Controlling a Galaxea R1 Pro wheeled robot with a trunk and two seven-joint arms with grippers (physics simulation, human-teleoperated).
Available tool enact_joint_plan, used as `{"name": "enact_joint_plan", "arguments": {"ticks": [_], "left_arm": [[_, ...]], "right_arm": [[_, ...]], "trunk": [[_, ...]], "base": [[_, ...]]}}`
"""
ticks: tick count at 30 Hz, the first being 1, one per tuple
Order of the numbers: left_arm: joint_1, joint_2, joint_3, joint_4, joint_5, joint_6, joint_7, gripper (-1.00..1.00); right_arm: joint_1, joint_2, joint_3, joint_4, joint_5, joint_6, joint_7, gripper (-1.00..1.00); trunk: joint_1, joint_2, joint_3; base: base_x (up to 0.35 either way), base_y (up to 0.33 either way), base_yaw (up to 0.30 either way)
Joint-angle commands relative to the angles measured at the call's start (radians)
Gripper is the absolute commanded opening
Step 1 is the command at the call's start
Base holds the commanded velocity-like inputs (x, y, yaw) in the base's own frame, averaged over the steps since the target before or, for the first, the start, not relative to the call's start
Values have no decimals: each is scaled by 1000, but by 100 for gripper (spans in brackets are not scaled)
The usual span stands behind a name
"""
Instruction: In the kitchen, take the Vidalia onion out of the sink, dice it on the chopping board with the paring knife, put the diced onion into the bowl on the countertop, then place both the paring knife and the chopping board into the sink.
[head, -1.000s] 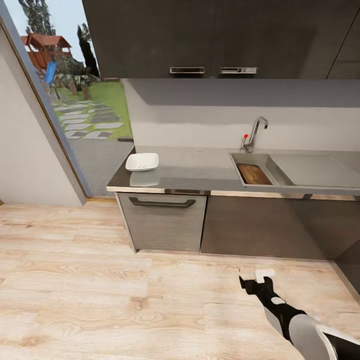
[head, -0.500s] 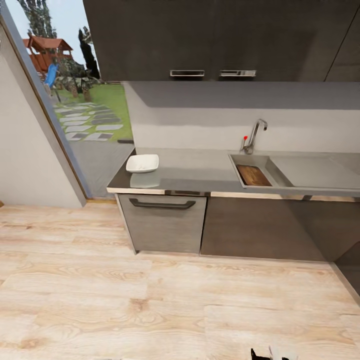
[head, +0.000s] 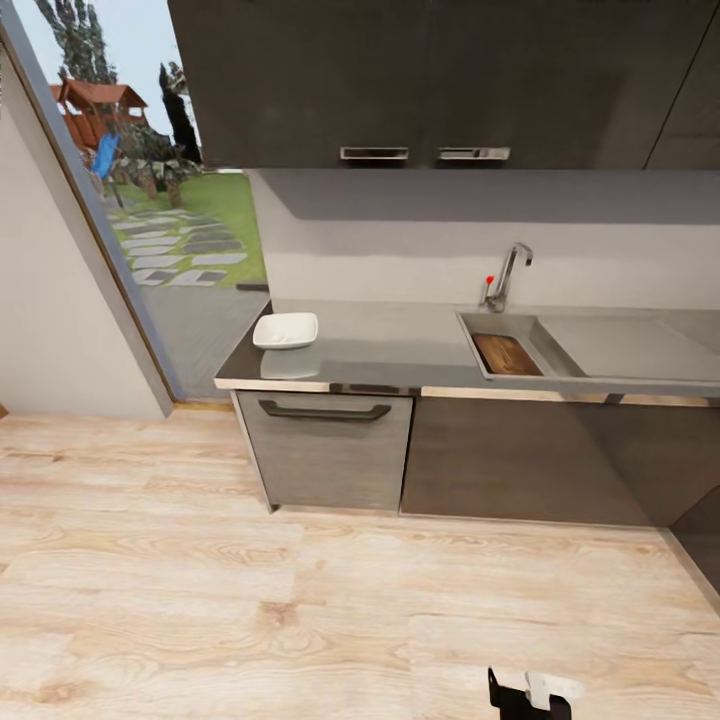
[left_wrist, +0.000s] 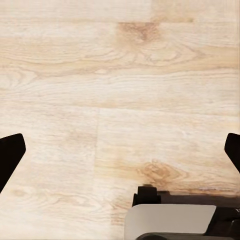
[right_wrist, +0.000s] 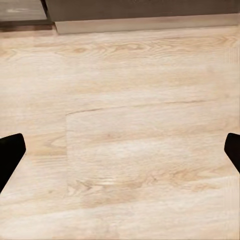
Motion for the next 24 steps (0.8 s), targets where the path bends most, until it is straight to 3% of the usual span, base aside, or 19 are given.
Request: {"name": "enact_joint_plan", "arguments": {"ticks": [1, 13, 17, 21, 24], "left_arm": [[-1, 0, -9, 1, 10, -3, 2, 100], [0, -8, -9, 17, 10, 1, 3, 100], [-1, -5, -9, 51, 10, 2, 4, 100], [0, 23, -8, 84, 10, -2, 5, 100], [0, 30, -6, 87, 10, -3, 5, 100]], "right_arm": [[-1, 0, -6, 1, 10, -4, -3, 100], [-1, -3, -7, 4, 10, -4, -4, 100], [-1, -7, -7, 68, 10, -6, -4, 100], [-1, -11, -7, 143, 10, -82, -4, 100], [-1, -6, -7, 160, 10, -123, -4, 100]], "trunk": [[0, -1, 0], [0, -1, 19], [0, -1, 25], [0, -1, 32], [0, -1, 36]], "base": [[0, 0, 0], [0, 0, 0], [0, 0, 0], [0, 0, 0], [0, 0, 0]]}}
